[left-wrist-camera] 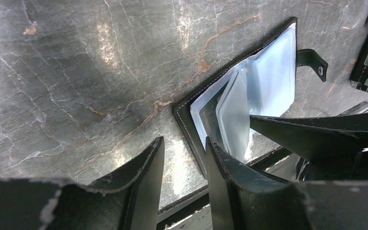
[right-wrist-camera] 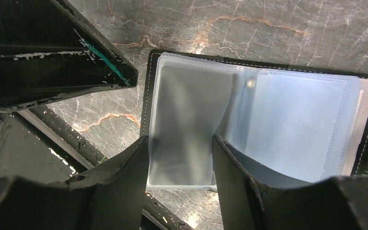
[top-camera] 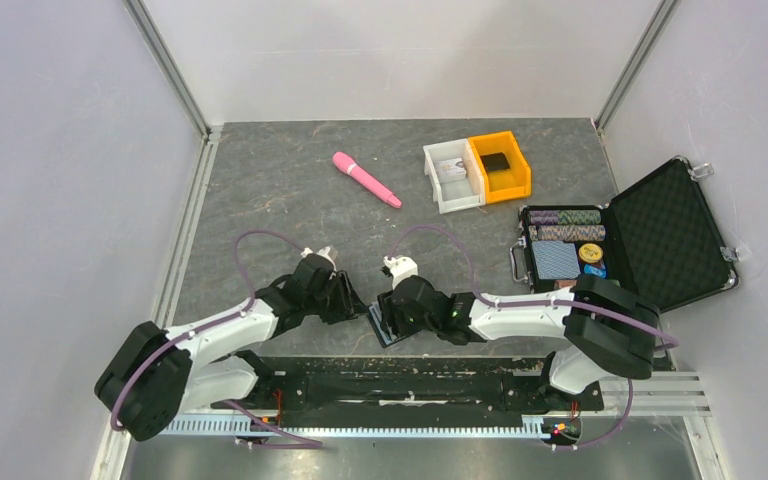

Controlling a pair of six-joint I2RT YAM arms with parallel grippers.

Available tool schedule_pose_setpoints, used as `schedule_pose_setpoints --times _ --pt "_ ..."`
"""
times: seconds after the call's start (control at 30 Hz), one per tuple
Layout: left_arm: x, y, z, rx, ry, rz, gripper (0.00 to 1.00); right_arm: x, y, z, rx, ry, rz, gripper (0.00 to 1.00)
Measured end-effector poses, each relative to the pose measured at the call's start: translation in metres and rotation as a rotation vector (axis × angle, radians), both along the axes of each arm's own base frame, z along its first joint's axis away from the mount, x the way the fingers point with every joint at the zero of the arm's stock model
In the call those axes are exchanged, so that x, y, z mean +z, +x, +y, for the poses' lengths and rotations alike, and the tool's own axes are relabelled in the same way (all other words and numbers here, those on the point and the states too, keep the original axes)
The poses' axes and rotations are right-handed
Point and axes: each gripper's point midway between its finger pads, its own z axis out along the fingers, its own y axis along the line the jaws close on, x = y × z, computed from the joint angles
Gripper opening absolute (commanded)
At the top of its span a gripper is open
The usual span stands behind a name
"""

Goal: Take the credit cards out of the card holder
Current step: Remove the credit card from the card holder.

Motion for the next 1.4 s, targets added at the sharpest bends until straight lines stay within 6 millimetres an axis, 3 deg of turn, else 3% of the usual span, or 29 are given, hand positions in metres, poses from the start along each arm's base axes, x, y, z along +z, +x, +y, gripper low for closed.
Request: schedule_pose_setpoints --times 0.23,0.37,0.47,0.8,0.93,1.13,1.3,1.4 --pt "-0.002 0.004 -0.004 -0.004 -0.002 0.004 0.44 0.000 -0.002 -0.006 -0.011 0.017 0.009 0.58" --pt "-0.001 0.004 -0.005 -0.004 -0.006 0.000 0.44 -0.001 -0.003 -0.010 -0.016 0.022 0.009 0.46" --pt "0.001 0.005 -0.005 -0.004 -0.011 -0.006 0.45 0.002 -0.003 -0.010 -0.020 0.036 0.008 0.43" --pt "0.002 0.004 -0.008 -0.015 -0.020 0.002 0.45 0.005 -0.001 -0.012 -0.026 0.054 0.016 0.43" --pt "0.006 0.008 -0.011 -0.016 -0.027 -0.004 0.45 0.005 0.000 -0.014 -0.034 0.069 0.021 0.50" --pt "0.004 0.010 -0.014 -0.021 -0.027 0.004 0.45 0.004 0.000 -0.018 -0.044 0.078 0.025 0.43" --pt "-0.002 0.009 -0.018 -0.034 -0.031 0.023 0.45 0.005 0.000 -0.017 -0.047 0.087 0.030 0.54" --pt "-0.001 0.010 -0.021 -0.040 -0.041 0.018 0.45 0.005 0.001 -0.018 -0.051 0.088 0.031 0.51"
